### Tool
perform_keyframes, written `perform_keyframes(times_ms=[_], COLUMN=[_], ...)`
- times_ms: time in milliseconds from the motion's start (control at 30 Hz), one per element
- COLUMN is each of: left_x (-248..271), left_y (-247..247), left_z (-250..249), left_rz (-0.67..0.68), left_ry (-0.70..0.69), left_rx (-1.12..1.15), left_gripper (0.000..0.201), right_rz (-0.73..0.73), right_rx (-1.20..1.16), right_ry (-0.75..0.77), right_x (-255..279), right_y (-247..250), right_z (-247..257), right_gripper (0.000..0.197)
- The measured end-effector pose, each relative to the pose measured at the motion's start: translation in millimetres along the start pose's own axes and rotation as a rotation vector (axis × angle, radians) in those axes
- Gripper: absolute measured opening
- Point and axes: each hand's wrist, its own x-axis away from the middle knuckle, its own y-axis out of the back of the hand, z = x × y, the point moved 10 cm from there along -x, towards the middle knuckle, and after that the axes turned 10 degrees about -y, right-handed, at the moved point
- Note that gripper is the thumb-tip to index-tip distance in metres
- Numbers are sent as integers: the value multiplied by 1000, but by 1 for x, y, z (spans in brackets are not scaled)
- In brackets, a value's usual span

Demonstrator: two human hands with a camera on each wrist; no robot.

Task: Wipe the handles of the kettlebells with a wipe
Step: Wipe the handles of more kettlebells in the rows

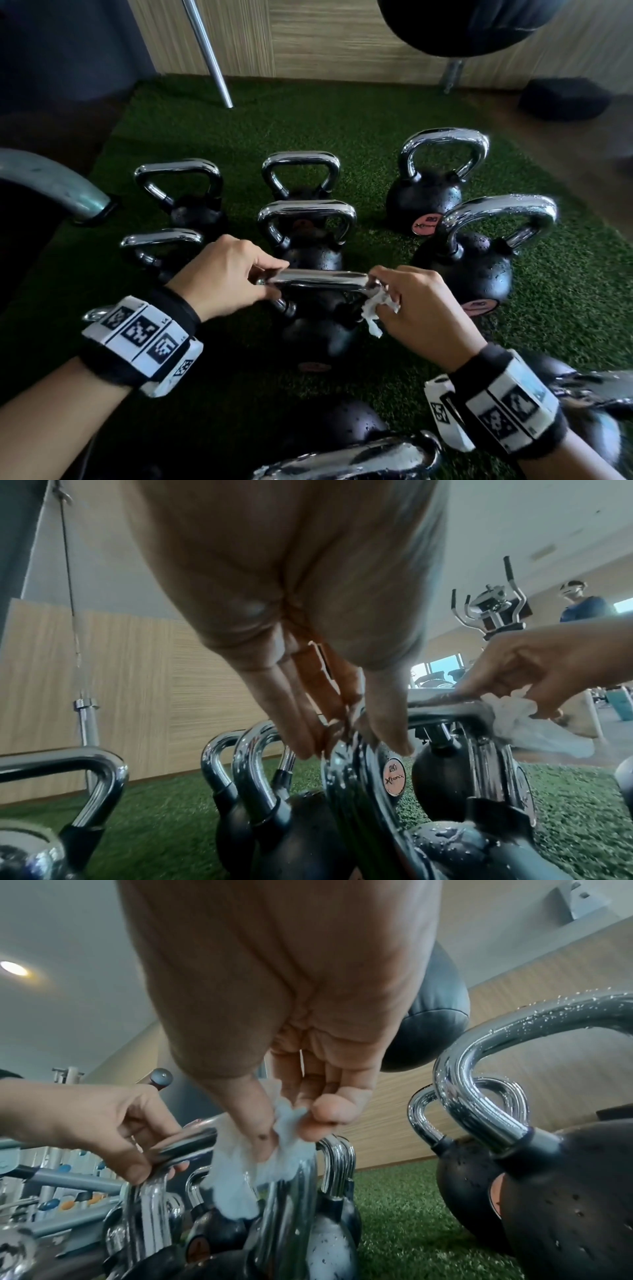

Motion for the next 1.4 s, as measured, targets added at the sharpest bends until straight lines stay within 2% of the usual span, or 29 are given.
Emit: perform_keyframes(times_ms=[267,367,467,600,700,800,867,1033,1100,1167,1300,1400], left_x=[17,21,31,75,117,141,147,162,173,182,198,212], left_y=[-4,-3,-4,-12,-40,-88,-107,-124,-134,-148,-157,-164], left_z=[2,-2,-11,-23,-24,-24,-25,-37,-46,-48,-44,-52], left_rz=[-106,-128,-98,-49,73,341,441,555,593,545,291,150], left_ry=[-29,-38,-34,-15,66,55,28,-21,-12,35,216,385], left_rx=[-8,25,40,64,225,303,348,377,371,443,582,692], left_gripper=[49,49,58,65,61,61,61,71,67,70,72,83], right_rz=[-51,-61,-13,6,-29,-9,42,176,232,266,291,237], right_rx=[-37,-24,8,-3,5,46,61,160,152,92,-216,-229], right_ry=[-64,-85,-96,-60,-45,-24,-40,-17,-29,-73,-203,-243], right_x=[0,-6,-11,1,25,50,62,72,73,78,101,118], right_y=[2,1,0,24,57,82,95,117,117,114,103,89], right_z=[2,0,-2,5,20,45,63,115,127,130,115,98], right_gripper=[40,45,50,50,34,31,31,23,22,26,33,41])
